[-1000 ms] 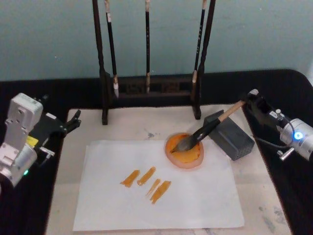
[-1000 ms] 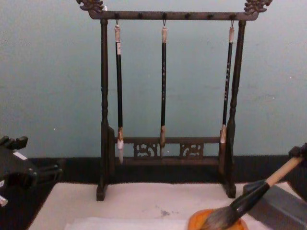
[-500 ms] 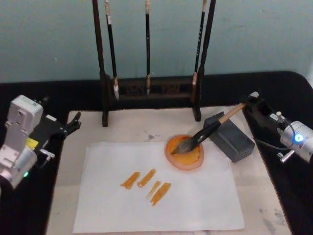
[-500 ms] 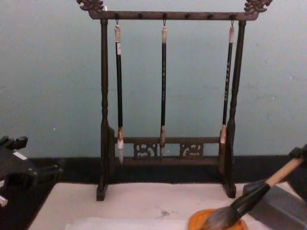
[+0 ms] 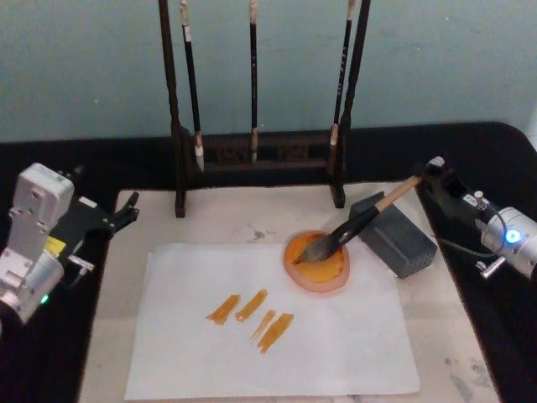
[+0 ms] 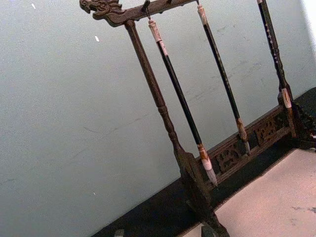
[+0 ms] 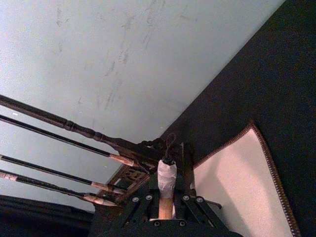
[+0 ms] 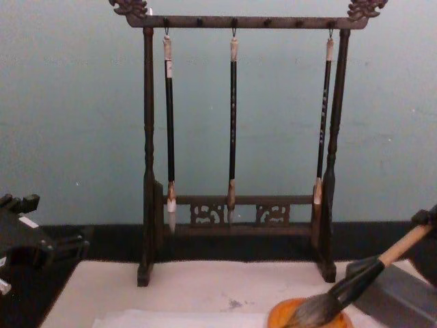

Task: Pick up the brush from the inkstone, write on the paper, then place the brush back to its original position.

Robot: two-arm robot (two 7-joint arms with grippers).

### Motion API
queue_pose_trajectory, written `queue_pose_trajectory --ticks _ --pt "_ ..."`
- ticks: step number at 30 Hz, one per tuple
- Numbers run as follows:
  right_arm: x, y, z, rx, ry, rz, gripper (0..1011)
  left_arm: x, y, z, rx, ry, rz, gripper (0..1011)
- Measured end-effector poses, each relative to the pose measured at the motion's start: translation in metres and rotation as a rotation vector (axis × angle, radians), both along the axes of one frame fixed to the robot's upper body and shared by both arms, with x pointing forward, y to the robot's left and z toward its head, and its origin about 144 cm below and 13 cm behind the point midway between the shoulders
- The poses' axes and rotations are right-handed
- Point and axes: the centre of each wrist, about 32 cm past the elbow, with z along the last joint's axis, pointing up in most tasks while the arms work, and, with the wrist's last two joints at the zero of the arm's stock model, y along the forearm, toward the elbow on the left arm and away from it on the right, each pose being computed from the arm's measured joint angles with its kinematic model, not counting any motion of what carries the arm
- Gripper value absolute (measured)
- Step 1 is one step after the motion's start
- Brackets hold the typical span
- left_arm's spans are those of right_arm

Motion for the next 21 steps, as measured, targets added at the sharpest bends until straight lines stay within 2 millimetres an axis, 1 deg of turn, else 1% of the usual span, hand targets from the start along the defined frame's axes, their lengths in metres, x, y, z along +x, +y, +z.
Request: queue_pose_trajectory --ticks 21 --pt "-0.0002 0.0003 0.0000 0.001 0.001 0.000 171 0.0000 0.0000 0.0000 0.000 0.000 0.000 1010"
